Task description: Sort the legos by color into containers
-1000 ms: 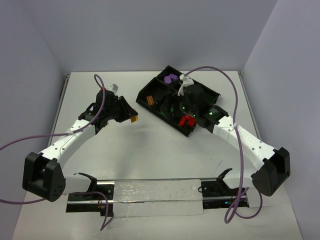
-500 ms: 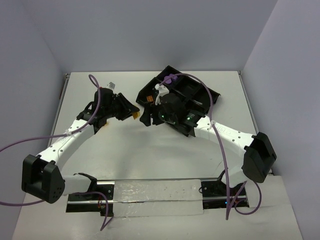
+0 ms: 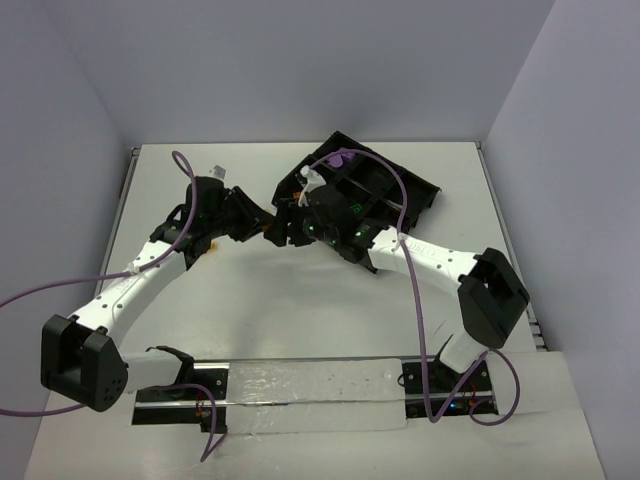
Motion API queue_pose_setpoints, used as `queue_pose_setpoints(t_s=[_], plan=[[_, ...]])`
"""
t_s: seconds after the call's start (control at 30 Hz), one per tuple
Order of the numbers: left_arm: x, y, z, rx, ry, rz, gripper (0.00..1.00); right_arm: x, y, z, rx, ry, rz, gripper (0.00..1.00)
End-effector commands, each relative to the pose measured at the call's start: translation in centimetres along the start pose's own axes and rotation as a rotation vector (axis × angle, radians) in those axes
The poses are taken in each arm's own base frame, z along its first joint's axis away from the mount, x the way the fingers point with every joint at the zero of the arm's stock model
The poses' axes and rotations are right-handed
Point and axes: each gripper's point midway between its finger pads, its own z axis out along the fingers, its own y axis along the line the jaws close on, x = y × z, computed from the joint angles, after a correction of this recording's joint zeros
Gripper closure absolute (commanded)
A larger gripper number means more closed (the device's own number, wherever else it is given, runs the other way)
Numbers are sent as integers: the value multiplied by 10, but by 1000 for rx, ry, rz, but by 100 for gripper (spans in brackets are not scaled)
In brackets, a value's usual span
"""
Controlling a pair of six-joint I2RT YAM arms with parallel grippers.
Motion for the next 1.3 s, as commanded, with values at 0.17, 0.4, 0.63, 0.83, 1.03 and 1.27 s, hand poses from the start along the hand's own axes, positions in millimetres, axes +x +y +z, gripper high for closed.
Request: queue_pose_setpoints(t_s=[0.17, 0.4, 0.63, 0.83, 1.03, 1.27], plan=[[-5, -15, -9, 55, -14, 9, 100, -39, 30, 6, -97, -131, 38, 49], [-4, -16, -10, 67, -16, 15, 100, -39, 31, 6, -113, -143, 40, 81], [-11, -6, -14, 26, -72, 32, 79, -42, 23, -1, -67, -164, 48, 100], [-29, -3, -24, -26, -153, 111, 1, -43, 0, -9, 64, -161, 35, 100], [-44, -20, -38, -5, -199, 173, 1, -58, -49, -28, 245, -202, 66, 100], [-67, 0, -55, -121, -292, 198, 1, -98, -162, -84, 519, -316, 127, 100]])
